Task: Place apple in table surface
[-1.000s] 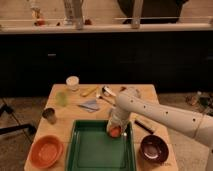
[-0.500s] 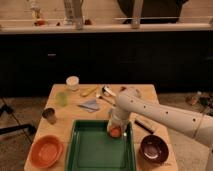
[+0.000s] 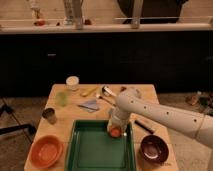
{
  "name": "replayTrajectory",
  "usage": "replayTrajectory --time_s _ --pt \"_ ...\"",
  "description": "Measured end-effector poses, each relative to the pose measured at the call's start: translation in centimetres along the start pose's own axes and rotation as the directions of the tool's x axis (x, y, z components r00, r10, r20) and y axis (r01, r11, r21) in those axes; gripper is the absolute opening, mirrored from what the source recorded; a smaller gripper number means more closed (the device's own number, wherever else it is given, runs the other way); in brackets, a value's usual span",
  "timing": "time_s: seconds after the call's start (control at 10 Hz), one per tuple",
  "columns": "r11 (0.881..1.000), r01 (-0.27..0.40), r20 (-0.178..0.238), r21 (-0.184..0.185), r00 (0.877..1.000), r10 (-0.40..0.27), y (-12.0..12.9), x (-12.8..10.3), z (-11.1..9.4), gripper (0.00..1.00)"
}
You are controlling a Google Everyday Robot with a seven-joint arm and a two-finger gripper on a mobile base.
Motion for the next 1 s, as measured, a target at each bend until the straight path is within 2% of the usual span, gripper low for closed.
replayTrajectory --time_s 0.4,0.6,1.0 --pt "0.998 0.023 -0.075 -0.053 0.997 -0.027 -2.1 -1.0 -4.5 0.0" --pt "0.996 0.047 -0.112 -0.071 0.992 -0.055 -3.1 -0.9 -6.0 0.0" --pt "0.985 0.14 -0.192 -0.102 0.969 -0.158 -6.5 1.1 -7.6 0.0"
